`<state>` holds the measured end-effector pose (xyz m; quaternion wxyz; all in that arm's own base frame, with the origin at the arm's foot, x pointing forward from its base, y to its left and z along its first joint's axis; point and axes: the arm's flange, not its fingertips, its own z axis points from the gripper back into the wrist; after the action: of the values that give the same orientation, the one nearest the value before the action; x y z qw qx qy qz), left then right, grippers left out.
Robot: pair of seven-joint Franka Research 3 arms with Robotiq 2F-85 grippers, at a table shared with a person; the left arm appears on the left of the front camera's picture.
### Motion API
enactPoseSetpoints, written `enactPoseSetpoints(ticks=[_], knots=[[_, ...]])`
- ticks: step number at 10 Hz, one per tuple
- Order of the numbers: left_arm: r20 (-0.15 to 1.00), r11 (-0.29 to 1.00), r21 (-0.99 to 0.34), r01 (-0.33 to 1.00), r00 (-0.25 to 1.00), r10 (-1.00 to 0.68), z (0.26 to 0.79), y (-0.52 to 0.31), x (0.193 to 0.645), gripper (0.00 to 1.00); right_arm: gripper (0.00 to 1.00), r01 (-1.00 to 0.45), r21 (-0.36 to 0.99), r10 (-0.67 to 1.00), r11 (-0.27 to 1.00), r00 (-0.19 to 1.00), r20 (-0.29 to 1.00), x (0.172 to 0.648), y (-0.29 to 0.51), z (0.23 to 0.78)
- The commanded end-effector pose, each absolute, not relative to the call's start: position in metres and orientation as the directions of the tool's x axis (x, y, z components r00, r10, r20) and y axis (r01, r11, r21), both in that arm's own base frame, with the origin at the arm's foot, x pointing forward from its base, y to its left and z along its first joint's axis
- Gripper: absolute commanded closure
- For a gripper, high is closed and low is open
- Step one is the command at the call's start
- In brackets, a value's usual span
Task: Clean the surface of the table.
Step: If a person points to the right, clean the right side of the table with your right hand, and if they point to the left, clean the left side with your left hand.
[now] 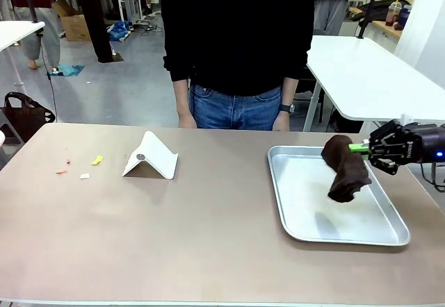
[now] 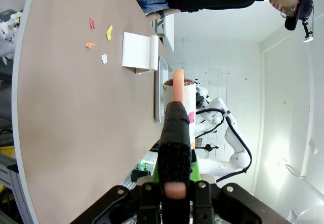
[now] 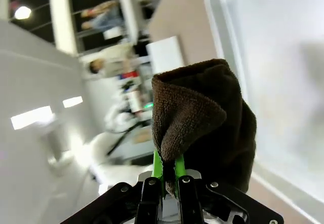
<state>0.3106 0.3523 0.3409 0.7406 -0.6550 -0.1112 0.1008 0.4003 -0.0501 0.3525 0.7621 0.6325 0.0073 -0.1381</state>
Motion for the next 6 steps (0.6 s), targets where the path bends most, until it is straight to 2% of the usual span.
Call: enactPoseSetpoints(ticks=[1,2,3,4,6], knots=[[0.038,0.123,-0.992,0.002,0.956,0.292,0.344,0.351,0.307,1.00,0.90,0.296,0.953,-0.190,-0.072,0.934,-0.304,0.416,-0.071,0.351],[0.038,0.123,-0.992,0.002,0.956,0.292,0.344,0.351,0.307,1.00,0.90,0.326,0.937,-0.166,-0.128,0.924,-0.344,0.414,-0.073,0.354],[0.038,0.123,-0.992,0.002,0.956,0.292,0.344,0.351,0.307,1.00,0.90,0.367,0.922,-0.193,-0.119,0.903,-0.384,0.413,-0.073,0.356],[0.038,0.123,-0.992,0.002,0.956,0.292,0.344,0.351,0.307,1.00,0.90,0.278,0.959,-0.158,-0.049,0.946,-0.282,0.403,-0.070,0.348],[0.038,0.123,-0.992,0.002,0.956,0.292,0.344,0.351,0.307,1.00,0.90,0.278,0.959,-0.158,-0.049,0.946,-0.282,0.403,-0.070,0.348]])
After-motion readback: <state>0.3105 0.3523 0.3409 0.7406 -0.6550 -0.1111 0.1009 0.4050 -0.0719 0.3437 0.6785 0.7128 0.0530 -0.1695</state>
